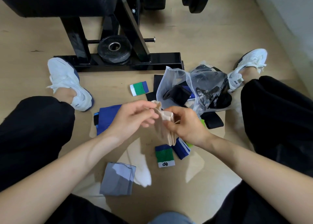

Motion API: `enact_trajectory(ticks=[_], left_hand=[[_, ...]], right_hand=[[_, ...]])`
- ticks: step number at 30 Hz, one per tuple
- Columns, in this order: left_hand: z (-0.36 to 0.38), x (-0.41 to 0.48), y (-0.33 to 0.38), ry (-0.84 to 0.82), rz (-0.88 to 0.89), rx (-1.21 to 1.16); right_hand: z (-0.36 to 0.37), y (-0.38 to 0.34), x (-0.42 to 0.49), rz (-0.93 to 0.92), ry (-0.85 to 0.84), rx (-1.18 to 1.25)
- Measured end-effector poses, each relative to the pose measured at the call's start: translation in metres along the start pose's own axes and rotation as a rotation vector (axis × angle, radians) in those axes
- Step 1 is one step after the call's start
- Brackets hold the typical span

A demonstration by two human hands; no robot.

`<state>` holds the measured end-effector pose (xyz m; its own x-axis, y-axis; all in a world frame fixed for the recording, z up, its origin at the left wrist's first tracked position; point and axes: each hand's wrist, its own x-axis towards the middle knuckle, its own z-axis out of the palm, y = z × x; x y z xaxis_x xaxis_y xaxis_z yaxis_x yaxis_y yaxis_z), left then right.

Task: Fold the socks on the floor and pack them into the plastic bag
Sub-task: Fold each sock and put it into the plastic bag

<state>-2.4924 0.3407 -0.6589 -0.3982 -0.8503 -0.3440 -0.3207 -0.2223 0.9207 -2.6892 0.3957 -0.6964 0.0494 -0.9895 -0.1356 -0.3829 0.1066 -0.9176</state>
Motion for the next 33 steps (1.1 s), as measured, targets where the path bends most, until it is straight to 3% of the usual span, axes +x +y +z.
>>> enact_trajectory(ticks=[2,4,7,16,23,27,33], left_hand=[[-0.012,0.008,-0.005,0.051,0.185,0.225],[-0.023,0.012,-0.006,-0.041,0.329,0.488],[-0.028,0.014,-0.005,-0.223,0.299,0.656],[-0.022,0.02,-0.014,-0.158,0.073,0.314],[-0.016,0.021,-0.013,0.005,0.104,0.166],[-0.014,0.02,-0.013,0.007,0.066,-0.037],[-0.016,0.023,-0.023,0.09,0.087,0.077]], right_hand=[[-0.006,0.002,0.002,0.001,-0.083,0.005],[-0.011,0.0,0.003,-0.005,-0.174,0.058],[-0.019,-0.006,0.005,-0.009,-0.259,0.126],[-0.025,-0.007,0.005,-0.067,-0.19,0.111],[-0.017,-0.01,0.001,-0.29,-0.18,-0.231],[-0.014,-0.006,0.003,-0.177,-0.072,-0.2],[-0.024,-0.004,0.007,0.01,0.034,0.017]])
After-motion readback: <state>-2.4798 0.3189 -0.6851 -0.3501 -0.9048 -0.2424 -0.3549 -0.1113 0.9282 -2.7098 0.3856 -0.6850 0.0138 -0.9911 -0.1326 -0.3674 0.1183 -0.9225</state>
